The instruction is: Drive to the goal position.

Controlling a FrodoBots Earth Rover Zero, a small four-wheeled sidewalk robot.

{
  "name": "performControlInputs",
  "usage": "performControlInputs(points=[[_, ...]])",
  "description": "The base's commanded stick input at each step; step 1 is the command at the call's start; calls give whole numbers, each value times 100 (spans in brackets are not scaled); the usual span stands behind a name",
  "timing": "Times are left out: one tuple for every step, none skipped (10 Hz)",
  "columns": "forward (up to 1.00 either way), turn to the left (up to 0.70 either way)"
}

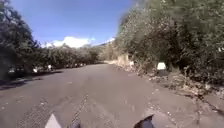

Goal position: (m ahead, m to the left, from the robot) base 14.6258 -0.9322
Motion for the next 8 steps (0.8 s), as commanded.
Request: performControlInputs(points=[[50, 0], [50, 0], [50, 0], [50, 0], [50, 0], [50, 0], [50, 0], [50, 0]])
